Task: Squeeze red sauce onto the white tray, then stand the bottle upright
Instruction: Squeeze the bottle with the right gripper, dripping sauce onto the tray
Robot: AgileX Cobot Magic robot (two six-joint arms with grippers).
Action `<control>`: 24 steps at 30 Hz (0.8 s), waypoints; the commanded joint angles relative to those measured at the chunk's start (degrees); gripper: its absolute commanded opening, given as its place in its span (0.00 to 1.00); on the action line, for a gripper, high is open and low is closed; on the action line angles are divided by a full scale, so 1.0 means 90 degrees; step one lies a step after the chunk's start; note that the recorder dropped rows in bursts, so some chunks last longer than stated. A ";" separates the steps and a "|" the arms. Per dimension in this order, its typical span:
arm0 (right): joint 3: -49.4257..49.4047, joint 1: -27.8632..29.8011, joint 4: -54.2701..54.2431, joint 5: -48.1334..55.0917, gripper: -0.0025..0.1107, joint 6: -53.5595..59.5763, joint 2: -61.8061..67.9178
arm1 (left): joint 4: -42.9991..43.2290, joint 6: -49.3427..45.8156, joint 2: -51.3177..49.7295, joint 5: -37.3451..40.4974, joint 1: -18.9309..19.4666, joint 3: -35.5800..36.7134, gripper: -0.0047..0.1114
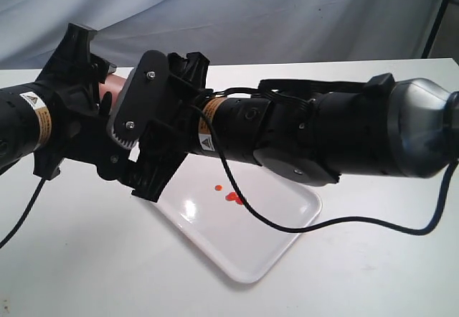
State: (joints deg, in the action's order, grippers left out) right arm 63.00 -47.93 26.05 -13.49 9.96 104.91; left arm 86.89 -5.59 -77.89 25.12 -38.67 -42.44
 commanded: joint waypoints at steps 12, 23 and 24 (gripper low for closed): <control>-0.0098 0.0501 -0.0473 0.0942 0.76 -0.0107 0.0405 | 0.0160 0.0454 0.0215 -0.1300 -0.0253 -0.0238 0.04; -0.0098 0.0501 -0.0473 0.1183 0.73 -0.0166 0.0479 | 0.0000 0.0470 0.0598 -0.1501 -0.0253 -0.0238 0.04; -0.0098 0.0501 -0.0473 0.1202 0.71 -0.0212 0.0503 | -0.0048 0.0470 0.0660 -0.1501 -0.0253 -0.0238 0.04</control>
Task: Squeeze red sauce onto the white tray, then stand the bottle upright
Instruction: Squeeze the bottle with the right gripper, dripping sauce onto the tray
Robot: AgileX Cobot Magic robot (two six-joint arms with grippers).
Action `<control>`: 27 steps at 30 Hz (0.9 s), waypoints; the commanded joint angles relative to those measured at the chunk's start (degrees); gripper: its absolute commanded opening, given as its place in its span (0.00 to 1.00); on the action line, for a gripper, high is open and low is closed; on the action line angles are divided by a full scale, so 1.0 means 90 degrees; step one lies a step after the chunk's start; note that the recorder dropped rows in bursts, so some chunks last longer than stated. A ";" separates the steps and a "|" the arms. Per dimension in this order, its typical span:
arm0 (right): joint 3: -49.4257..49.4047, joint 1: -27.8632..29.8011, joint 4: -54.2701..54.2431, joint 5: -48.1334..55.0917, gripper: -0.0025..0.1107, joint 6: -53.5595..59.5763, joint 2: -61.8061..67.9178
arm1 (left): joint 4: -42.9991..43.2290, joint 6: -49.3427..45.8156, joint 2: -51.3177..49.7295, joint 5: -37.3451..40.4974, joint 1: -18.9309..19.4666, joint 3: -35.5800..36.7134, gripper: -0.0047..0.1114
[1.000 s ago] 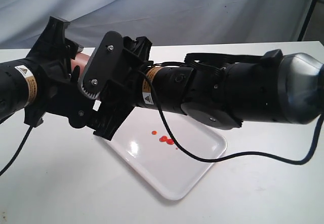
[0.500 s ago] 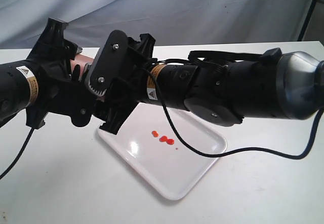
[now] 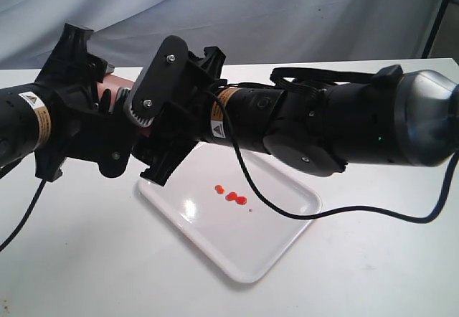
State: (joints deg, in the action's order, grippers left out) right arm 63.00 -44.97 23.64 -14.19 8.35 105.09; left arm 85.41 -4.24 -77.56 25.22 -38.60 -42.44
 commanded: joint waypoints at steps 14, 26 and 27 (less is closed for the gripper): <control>-0.0098 0.0171 -0.0205 0.1350 0.21 -0.0168 0.0514 | 0.0041 0.0306 0.0772 -0.1658 -0.0261 -0.0211 0.04; -0.0098 0.0171 -0.0205 0.1528 0.02 -0.0105 0.0514 | 0.0041 0.0319 0.0772 -0.1658 -0.0261 -0.0211 0.04; -0.0098 0.0171 -0.0205 0.1528 0.02 -0.0105 0.0514 | 0.0041 0.0319 0.0772 -0.1658 -0.0261 -0.0211 0.04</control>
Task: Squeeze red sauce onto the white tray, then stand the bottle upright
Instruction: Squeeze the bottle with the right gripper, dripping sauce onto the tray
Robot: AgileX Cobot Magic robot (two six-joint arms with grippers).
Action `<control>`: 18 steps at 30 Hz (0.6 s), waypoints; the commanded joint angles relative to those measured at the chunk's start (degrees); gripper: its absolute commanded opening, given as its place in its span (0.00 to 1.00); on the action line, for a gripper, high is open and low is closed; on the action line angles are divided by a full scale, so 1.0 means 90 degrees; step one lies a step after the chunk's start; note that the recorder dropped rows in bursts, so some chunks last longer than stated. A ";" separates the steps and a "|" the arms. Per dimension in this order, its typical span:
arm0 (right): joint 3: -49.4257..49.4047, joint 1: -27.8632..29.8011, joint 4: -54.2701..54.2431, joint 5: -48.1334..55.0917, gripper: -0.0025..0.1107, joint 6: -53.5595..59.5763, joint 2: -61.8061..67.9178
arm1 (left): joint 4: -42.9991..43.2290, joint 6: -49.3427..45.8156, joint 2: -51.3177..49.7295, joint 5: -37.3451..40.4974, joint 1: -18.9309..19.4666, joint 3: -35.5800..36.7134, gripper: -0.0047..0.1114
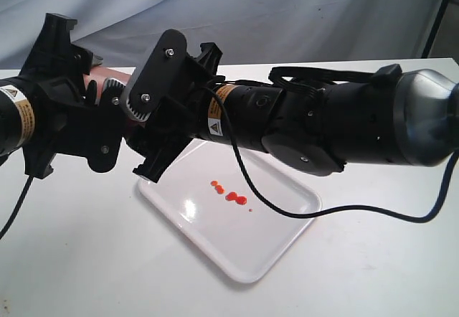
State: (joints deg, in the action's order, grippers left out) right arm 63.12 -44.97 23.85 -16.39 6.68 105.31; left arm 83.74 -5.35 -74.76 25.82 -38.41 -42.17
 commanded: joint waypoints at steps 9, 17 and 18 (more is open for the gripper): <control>-0.0111 0.0171 -0.0557 0.1821 0.08 -0.0060 0.0431 | 0.0226 0.0442 0.0462 -0.1724 -0.0282 -0.0240 0.04; -0.0111 0.0171 -0.1079 0.2150 0.77 -0.0099 -0.0117 | 0.0226 0.0442 0.0462 -0.1724 -0.0282 -0.0240 0.04; -0.0111 0.0171 -0.1097 0.2150 0.82 -0.0099 -0.0161 | 0.0226 0.0442 0.0462 -0.1724 -0.0282 -0.0240 0.04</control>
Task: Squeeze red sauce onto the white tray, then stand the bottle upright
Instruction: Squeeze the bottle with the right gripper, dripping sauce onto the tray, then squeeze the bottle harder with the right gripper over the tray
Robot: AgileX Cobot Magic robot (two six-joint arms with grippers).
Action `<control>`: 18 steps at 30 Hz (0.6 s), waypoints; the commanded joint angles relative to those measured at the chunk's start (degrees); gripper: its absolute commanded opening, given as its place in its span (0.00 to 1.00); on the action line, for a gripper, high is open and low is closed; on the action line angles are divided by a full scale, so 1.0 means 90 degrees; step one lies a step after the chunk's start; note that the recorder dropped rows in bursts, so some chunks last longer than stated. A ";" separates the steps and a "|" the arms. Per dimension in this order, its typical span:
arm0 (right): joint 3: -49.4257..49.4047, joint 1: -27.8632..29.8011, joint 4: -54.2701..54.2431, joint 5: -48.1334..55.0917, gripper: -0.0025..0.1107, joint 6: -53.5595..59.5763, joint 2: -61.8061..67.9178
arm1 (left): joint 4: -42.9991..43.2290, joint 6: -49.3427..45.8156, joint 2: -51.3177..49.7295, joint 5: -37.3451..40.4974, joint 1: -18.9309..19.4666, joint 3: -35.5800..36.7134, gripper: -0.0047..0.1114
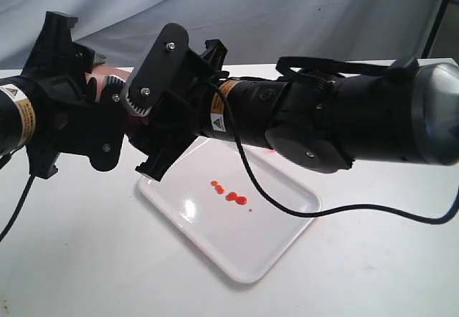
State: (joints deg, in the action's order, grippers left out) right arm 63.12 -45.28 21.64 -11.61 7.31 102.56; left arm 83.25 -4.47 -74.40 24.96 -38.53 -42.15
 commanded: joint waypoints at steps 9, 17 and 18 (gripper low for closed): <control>-0.0111 0.0206 -0.1025 0.2026 0.89 -0.0157 -0.0177 | 0.0282 0.0321 0.0421 -0.1610 -0.0269 -0.0204 0.04; -0.0111 0.0191 -0.1025 0.1912 0.89 -0.0025 -0.0254 | 0.0282 0.0295 0.0421 -0.1574 -0.0269 -0.0204 0.04; -0.0111 0.0173 -0.1025 0.1885 0.89 -0.0025 -0.0254 | 0.0282 0.0295 0.0421 -0.1574 -0.0269 -0.0204 0.04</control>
State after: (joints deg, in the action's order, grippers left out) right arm 62.40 -43.20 13.12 5.45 6.42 100.52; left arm 85.32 -3.65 -71.96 11.58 -40.77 -42.64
